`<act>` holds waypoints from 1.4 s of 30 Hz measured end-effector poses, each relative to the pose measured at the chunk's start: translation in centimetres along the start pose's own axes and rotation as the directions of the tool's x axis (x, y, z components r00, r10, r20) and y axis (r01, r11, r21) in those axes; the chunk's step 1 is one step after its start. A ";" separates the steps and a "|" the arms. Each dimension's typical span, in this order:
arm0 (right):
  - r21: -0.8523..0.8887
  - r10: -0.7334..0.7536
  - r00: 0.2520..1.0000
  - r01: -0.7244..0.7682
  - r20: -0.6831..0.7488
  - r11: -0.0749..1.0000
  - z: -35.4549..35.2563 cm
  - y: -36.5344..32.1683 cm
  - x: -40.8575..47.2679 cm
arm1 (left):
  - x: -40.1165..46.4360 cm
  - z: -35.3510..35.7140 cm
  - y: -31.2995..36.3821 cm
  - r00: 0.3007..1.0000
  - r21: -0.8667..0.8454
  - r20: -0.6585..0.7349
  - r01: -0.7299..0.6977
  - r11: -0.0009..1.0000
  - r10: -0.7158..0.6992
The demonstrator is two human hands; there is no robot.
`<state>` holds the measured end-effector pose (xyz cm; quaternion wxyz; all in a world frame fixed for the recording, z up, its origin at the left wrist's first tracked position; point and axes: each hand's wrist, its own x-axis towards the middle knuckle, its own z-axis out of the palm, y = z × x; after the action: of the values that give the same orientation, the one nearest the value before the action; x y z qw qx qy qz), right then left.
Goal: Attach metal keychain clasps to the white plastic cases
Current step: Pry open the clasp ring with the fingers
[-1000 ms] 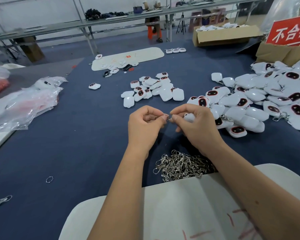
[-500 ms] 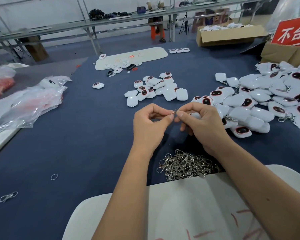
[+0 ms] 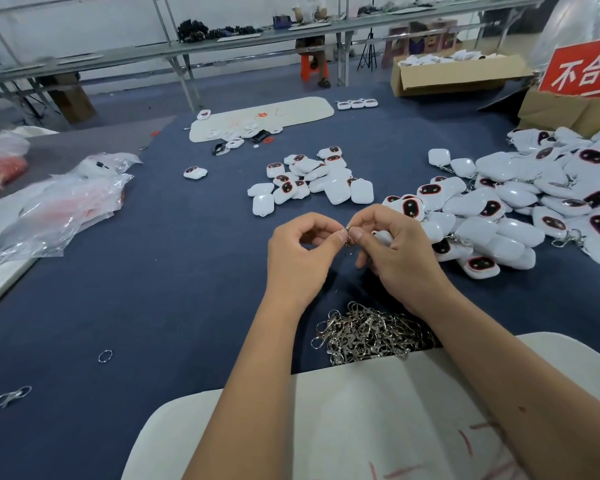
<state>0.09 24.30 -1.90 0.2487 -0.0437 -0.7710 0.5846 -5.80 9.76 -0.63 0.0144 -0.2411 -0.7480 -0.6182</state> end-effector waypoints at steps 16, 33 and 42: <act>-0.045 -0.027 0.995 0.032 0.098 0.998 -0.3 -0.7 -0.2 | -0.1 -0.5 0.0 0.994 -0.008 0.108 -0.010 1.000 0.010; -0.107 -0.011 0.997 0.019 0.076 0.994 -0.2 -0.8 -0.3 | -0.2 0.0 -0.2 0.994 0.175 0.101 -0.060 0.983 0.042; -0.166 -0.021 0.996 0.036 0.090 0.986 -0.1 -0.6 -0.3 | -0.2 0.0 -0.6 0.990 0.316 0.115 -0.117 0.942 0.084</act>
<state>0.55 24.10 -1.48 0.2184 -0.0275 -0.8281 0.5156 -5.81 9.58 -1.21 0.0479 -0.3039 -0.8253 -0.4735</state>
